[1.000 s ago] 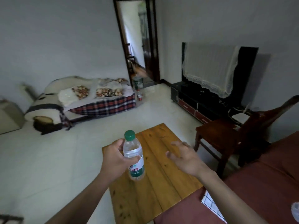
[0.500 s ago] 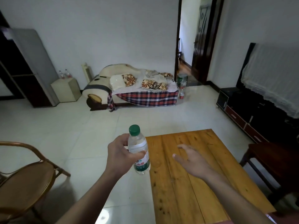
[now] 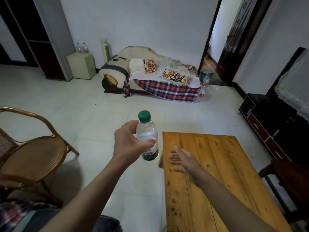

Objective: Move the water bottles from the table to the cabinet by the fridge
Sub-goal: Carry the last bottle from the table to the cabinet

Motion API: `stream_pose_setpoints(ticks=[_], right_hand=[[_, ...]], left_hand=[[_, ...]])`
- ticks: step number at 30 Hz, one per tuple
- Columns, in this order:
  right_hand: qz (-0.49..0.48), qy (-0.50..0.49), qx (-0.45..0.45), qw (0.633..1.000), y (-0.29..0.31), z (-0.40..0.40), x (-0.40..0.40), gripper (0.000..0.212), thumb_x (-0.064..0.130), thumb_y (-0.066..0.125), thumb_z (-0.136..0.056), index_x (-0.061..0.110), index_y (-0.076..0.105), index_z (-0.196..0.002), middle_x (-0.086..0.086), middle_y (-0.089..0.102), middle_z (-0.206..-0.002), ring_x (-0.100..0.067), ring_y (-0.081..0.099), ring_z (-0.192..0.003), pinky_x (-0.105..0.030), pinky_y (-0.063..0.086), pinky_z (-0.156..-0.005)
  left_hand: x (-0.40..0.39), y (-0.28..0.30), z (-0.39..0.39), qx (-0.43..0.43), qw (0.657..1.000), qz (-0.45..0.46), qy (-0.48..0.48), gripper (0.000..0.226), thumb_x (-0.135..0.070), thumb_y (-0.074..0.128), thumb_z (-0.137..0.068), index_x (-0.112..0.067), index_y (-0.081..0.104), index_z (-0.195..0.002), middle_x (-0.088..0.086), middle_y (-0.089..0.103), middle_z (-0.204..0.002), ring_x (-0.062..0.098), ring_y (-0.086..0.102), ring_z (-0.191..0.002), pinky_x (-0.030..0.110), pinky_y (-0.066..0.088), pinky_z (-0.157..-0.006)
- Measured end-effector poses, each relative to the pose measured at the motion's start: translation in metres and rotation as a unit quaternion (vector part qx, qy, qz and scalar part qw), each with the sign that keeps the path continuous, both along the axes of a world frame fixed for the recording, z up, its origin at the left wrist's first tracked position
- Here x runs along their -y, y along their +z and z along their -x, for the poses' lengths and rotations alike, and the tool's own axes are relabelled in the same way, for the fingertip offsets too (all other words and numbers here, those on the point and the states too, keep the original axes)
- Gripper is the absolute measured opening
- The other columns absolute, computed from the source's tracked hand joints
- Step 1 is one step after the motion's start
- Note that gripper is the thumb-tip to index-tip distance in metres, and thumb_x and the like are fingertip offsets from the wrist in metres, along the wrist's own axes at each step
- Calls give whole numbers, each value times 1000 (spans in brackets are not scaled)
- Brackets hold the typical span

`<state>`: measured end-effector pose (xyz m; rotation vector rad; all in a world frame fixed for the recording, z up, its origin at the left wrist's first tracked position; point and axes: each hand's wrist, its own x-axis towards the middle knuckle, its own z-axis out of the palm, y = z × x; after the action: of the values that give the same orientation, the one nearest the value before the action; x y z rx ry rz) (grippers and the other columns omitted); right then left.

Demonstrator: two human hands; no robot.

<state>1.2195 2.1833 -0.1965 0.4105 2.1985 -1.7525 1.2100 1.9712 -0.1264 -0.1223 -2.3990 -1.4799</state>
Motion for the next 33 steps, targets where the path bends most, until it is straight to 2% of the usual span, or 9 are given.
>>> stream_pose_setpoints(ticks=[4,7,11,17,23,28,33], right_hand=[[117,29,26,992,-4,24,13,51,55,34,-101,18,63,-120,-5,70,-116,-22,66,-109,-44,54,-97],[161,71,49,983,-6,43,17,55,56,31,-101,17,63,-121,-5,70,-117,-23,67,-110,-45,53,-98],[166,114,59,978,-11,69,22,55,56,31,-101,16,65,-119,-7,70,-116,-23,67,-110,-45,54,-98],[150,169,91,970,-15,90,42,56,58,30,-101,17,63,-120,-7,70,-116,-23,66,-110,-45,52,-100],[146,164,102,970,-9,124,66,56,58,34,-100,16,66,-118,-11,71,-113,-26,68,-107,-46,53,-98],[126,154,100,975,2,157,100,56,61,37,-98,17,66,-119,-13,70,-116,-27,68,-108,-46,54,-98],[163,126,119,971,16,189,136,61,63,40,-95,14,65,-121,-16,68,-115,-35,64,-114,-52,48,-103]], left_hand=[[0,-3,10,28,999,20,42,49,-27,92,-59,-23,69,-102,-13,69,-94,5,64,-90,33,61,-76],[-5,-1,17,44,995,44,84,47,-28,92,-58,-27,68,-98,-15,70,-92,0,64,-88,32,60,-74],[-9,3,23,55,989,68,119,47,-27,92,-59,-25,69,-100,-14,70,-93,-1,64,-86,26,58,-71],[6,7,31,69,983,72,152,55,-30,91,-59,-23,68,-107,-13,70,-99,2,65,-91,26,58,-74],[36,2,58,61,985,49,155,56,-30,90,-57,-22,68,-108,-12,70,-99,4,65,-92,22,57,-71],[72,2,89,42,989,-4,144,49,-28,91,-58,-35,63,-98,-20,67,-94,-2,64,-89,14,52,-65],[105,7,114,10,991,-8,136,52,-33,90,-60,-33,62,-105,-17,65,-99,-3,60,-92,14,48,-68]])
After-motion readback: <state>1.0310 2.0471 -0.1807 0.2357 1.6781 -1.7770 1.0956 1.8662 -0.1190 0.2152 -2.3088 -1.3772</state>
